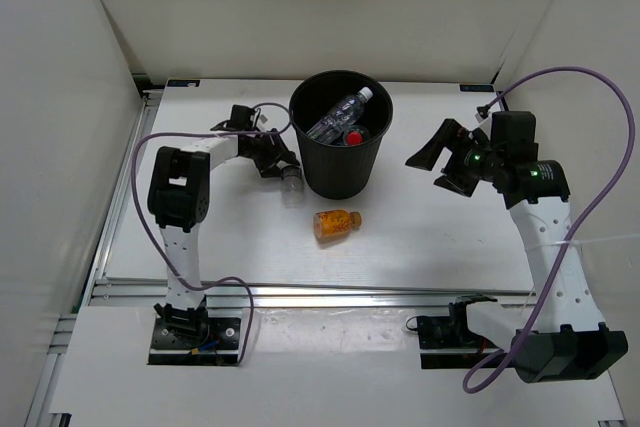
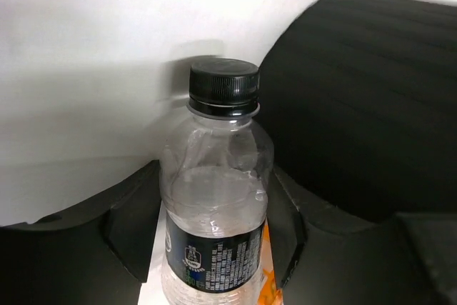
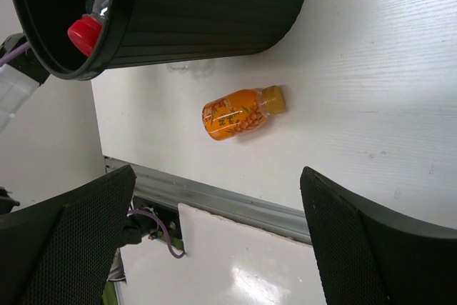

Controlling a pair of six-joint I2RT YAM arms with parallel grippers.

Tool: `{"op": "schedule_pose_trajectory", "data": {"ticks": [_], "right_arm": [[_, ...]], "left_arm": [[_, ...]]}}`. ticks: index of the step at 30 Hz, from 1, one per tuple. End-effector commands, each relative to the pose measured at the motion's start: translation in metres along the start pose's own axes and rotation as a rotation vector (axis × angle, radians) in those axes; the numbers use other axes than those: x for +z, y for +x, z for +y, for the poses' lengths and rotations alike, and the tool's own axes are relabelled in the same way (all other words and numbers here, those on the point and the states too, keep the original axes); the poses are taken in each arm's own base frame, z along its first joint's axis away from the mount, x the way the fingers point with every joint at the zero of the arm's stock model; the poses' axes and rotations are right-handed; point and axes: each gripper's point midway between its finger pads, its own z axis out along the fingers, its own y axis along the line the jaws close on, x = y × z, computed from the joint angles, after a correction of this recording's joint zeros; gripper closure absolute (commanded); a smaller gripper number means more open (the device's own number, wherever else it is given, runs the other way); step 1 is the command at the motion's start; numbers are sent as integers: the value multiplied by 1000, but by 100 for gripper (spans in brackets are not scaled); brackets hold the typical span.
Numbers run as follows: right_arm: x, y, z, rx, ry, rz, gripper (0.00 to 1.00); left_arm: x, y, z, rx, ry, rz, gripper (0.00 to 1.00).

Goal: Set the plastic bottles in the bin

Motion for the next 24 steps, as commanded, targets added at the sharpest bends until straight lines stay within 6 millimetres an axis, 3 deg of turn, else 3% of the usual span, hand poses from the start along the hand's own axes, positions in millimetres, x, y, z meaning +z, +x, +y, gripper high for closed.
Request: {"op": "schedule_pose_trajectory", "data": {"ticks": [1,3,4,5,6,7,8,9,12,13,15,16,17,18,19,20,21,22,24], "right_arm": [[-2,-5,9,-16,-34,-2,0],[2,-4,9,-4,-41,11,0],[2,-6,10,2,-47,4,0],[2,-6,11,11,-47,4,0],[2,-5,12,11,-54,9,0],[2,-7,14,16,-59,3,0],[4,-4,11,21,-53,11,0],[4,-4,11,21,-53,11,0],[4,-1,11,25,-67,7,0],[6,1,8,29,-62,15,0],[7,4,8,43,-66,28,0],[7,4,8,43,-66,28,0],[4,4,12,43,-83,22,0],[4,4,12,43,-84,22,0],[4,4,12,43,-84,22,0],[4,5,13,43,-91,27,0],[4,5,13,43,-91,27,0],[4,5,13,43,-91,27,0],[2,5,15,39,-96,21,0]], "left_arm": [[-28,13,10,-10,-71,-28,54],[-50,8,26,-39,-127,-100,66],[-78,1,13,-46,-117,-172,66],[-97,-7,24,-79,-167,-238,66],[-117,-17,16,-80,-162,-307,66],[-150,-24,-4,-65,-133,-395,66],[-169,-35,-13,-47,-141,-475,64],[-193,-46,-37,-18,-104,-537,64],[-232,-62,-76,80,-93,-616,63],[-260,-71,-106,133,-74,-661,63],[-264,-75,-143,194,-41,-683,63],[-288,-81,-179,249,24,-744,61],[-291,-82,-199,276,58,-756,61],[-269,-81,-217,321,79,-721,60],[-285,-83,-249,359,140,-761,58],[-278,-83,-259,379,149,-753,58],[-246,-82,-260,385,136,-689,56],[-245,-81,-270,396,152,-691,55],[-217,-72,-268,403,136,-636,54]]}}
